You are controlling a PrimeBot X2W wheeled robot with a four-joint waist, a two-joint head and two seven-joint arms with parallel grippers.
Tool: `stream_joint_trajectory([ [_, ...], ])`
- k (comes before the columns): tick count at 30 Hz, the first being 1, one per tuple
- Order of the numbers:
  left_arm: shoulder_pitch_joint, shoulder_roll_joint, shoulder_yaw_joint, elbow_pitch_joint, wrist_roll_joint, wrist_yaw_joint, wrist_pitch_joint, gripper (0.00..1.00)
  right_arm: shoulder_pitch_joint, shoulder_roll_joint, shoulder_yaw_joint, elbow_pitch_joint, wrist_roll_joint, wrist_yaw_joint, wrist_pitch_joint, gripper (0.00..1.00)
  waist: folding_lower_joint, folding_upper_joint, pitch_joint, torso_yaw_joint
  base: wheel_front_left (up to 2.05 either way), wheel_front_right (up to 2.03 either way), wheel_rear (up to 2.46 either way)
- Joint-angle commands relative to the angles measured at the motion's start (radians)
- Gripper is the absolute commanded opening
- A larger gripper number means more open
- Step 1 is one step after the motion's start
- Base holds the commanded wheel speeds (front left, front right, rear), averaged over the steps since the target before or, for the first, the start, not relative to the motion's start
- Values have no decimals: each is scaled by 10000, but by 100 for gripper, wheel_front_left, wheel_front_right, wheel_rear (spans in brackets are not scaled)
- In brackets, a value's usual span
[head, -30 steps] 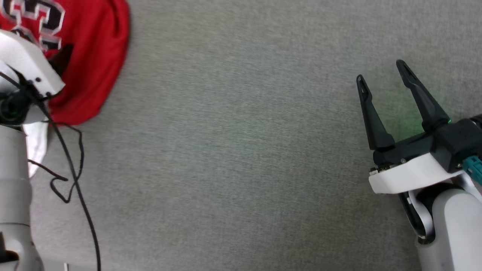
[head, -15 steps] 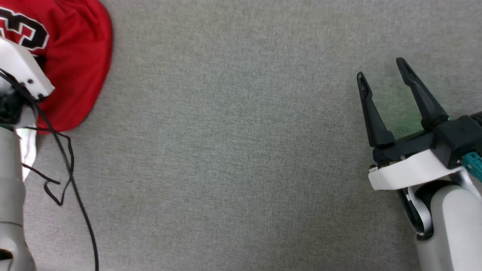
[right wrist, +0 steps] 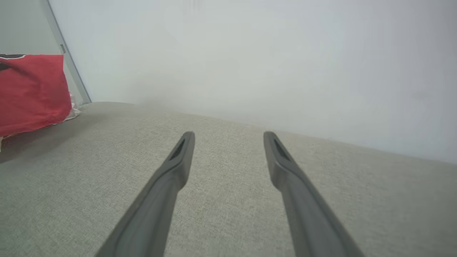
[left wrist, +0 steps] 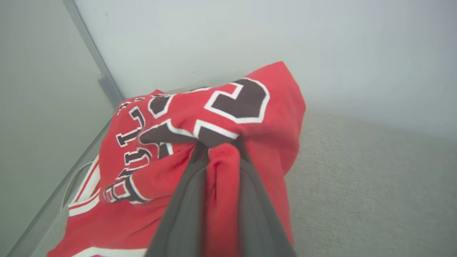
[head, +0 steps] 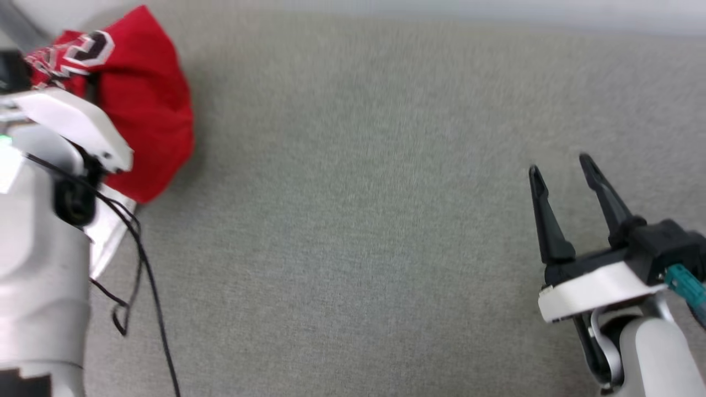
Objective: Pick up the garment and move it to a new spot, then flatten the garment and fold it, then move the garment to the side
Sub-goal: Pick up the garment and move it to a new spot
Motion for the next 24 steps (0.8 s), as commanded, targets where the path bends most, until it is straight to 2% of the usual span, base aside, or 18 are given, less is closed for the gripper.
stream_joint_trajectory([
  [1,210,-66,-42,-62,12,-46,-24,0,191,50,-38,14,40,-10,-55,100,1,0,-786,-90,0,0,0],
  [7,1112,-584,-379,-1040,37,0,-285,0,789,161,-288,89,163,-10,-60,100,1,0,-1766,-716,0,0,0],
  [15,2386,-1494,-1361,-3034,77,-147,55,0,1284,167,-499,-10,582,-10,-29,100,1,0,-2130,-2125,0,0,0],
  [20,2853,-2228,-2635,-4030,76,-414,504,0,1431,166,-668,28,755,-10,-100,100,1,0,-2016,-3003,0,0,0],
  [24,3096,-2609,-3960,-4526,94,-569,835,0,1462,167,-730,73,847,-10,-170,100,1,0,-1855,-3581,0,0,0],
])
